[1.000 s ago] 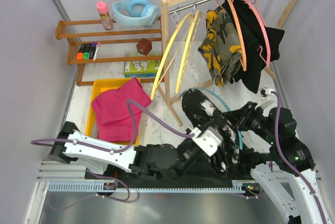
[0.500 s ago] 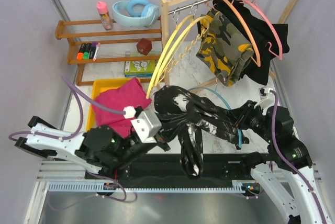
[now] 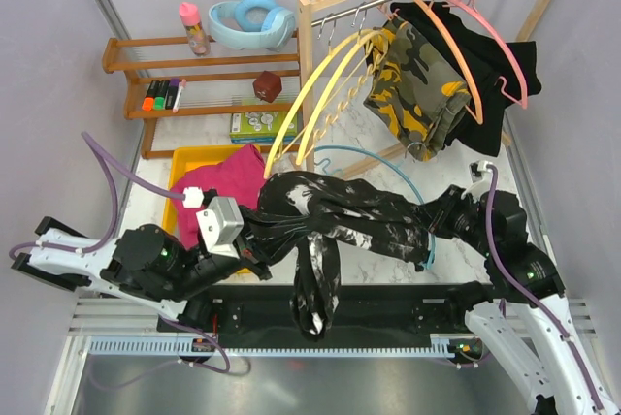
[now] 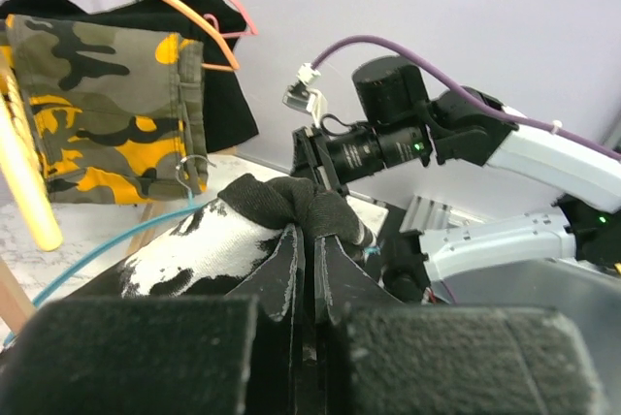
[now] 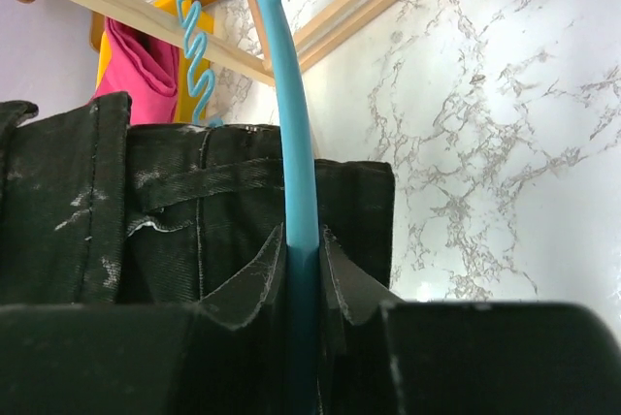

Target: Remove the trousers from the hanger

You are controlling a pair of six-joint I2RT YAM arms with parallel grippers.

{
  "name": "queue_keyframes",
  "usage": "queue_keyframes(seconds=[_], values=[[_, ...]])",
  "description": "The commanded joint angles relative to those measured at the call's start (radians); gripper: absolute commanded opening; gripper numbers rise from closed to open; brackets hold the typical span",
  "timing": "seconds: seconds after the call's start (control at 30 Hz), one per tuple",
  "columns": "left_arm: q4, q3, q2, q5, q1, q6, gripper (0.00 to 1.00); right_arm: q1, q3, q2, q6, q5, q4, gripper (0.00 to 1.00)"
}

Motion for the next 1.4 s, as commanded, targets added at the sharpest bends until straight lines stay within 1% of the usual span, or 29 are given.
queue_keyframes(seconds=[0.0,0.1,0.17,0.2,0.27,0.33,0.37,0.4,0.43,0.47,0.5,0.53,0.57,0.63,0.67,0.73,0.77,0.83,0.87,0.97,1.0,1.1,1.17,1.2,1.23,1.27,1.3,1.33,1.37], values=[[0.463,0.02,-0.093,-0.062,-0.016,0.103,0.02,-0.003,-0.015,-0.036,-0.073,0.057,0.013,0.0],[0.482,0.032,-0.022,-0.1,-0.016,0.171,0.02,-0.005,0.004,-0.067,-0.032,-0.031,0.025,0.0],[0.499,0.052,0.034,-0.093,-0.016,0.197,0.02,-0.005,0.023,-0.091,0.019,-0.094,0.027,0.0],[0.506,0.063,0.099,-0.1,-0.016,0.238,0.02,-0.005,0.031,-0.104,0.034,-0.104,0.025,0.0],[0.52,0.112,0.17,-0.145,-0.016,0.29,0.02,-0.005,0.077,-0.122,0.046,-0.099,-0.007,0.0],[0.54,0.147,0.28,-0.177,-0.015,0.388,0.02,-0.005,0.134,-0.118,0.022,-0.055,-0.053,0.0],[0.604,0.172,0.32,-0.211,-0.016,0.431,0.02,-0.005,0.146,-0.113,-0.01,-0.03,-0.102,0.0],[0.647,0.183,0.354,-0.229,-0.015,0.538,0.02,-0.005,0.155,-0.11,-0.023,0.026,-0.124,0.0],[0.69,0.195,0.424,-0.249,-0.015,0.6,0.02,-0.005,0.157,-0.113,-0.033,0.06,-0.14,0.0],[0.801,0.228,0.455,-0.284,-0.015,0.663,0.02,-0.005,0.155,-0.115,-0.049,0.089,-0.171,0.0],[0.866,0.249,0.488,-0.3,-0.015,0.805,0.02,-0.005,0.149,-0.116,-0.05,0.109,-0.183,0.0],[0.943,0.27,0.556,-0.312,-0.015,0.879,0.02,-0.003,0.127,-0.118,-0.052,0.155,-0.193,0.0],[1.044,0.322,0.586,-0.32,-0.015,1.004,0.02,-0.005,0.111,-0.125,-0.049,0.178,-0.2,0.0],[1.147,0.406,0.669,-0.318,-0.016,1.115,0.02,-0.005,0.065,-0.139,-0.034,0.22,-0.207,0.0],[1.237,0.433,0.696,-0.308,-0.015,1.213,0.02,-0.005,0.048,-0.147,-0.021,0.238,-0.205,0.0],[1.308,0.521,0.767,-0.286,-0.016,1.299,0.02,-0.006,0.013,-0.165,0.002,0.275,-0.205,0.0],[1.339,0.552,0.79,-0.277,-0.016,1.376,0.02,-0.005,0.005,-0.171,0.006,0.283,-0.202,0.0],[1.356,0.647,0.841,-0.251,-0.016,1.445,0.02,-0.005,-0.006,-0.185,0.019,0.289,-0.2,0.0],[1.367,0.67,0.888,-0.239,-0.018,1.522,0.02,-0.005,-0.004,-0.188,0.02,0.284,-0.199,0.0],[1.45,0.741,0.982,-0.228,-0.016,1.664,0.02,-0.005,0.022,-0.19,0.028,0.298,-0.207,0.0],[1.501,0.756,0.994,-0.232,-0.016,1.688,0.02,-0.005,0.03,-0.187,0.025,0.318,-0.216,0.0],[1.493,0.787,0.999,-0.264,-0.016,1.674,0.02,-0.005,0.011,-0.182,0.014,0.382,-0.24,0.0],[1.421,0.777,0.97,-0.301,-0.016,1.564,0.02,-0.005,-0.012,-0.188,0.026,0.41,-0.233,0.0],[1.381,0.752,0.923,-0.307,-0.016,1.512,0.02,-0.003,-0.042,-0.188,0.032,0.409,-0.227,0.0],[1.29,0.741,0.898,-0.315,-0.016,1.457,0.02,-0.005,-0.058,-0.185,0.04,0.398,-0.21,0.0],[1.255,0.731,0.876,-0.32,-0.018,1.338,0.02,-0.005,-0.073,-0.184,0.057,0.39,-0.202,0.0],[1.211,0.712,0.828,-0.321,-0.016,1.276,0.02,-0.006,-0.093,-0.185,0.066,0.37,-0.194,0.0],[1.127,0.706,0.809,-0.317,-0.016,1.161,0.02,-0.005,-0.102,-0.193,0.069,0.355,-0.17,0.0],[1.082,0.698,0.79,-0.311,-0.016,1.107,0.02,-0.005,-0.11,-0.196,0.075,0.332,-0.155,0.0]])
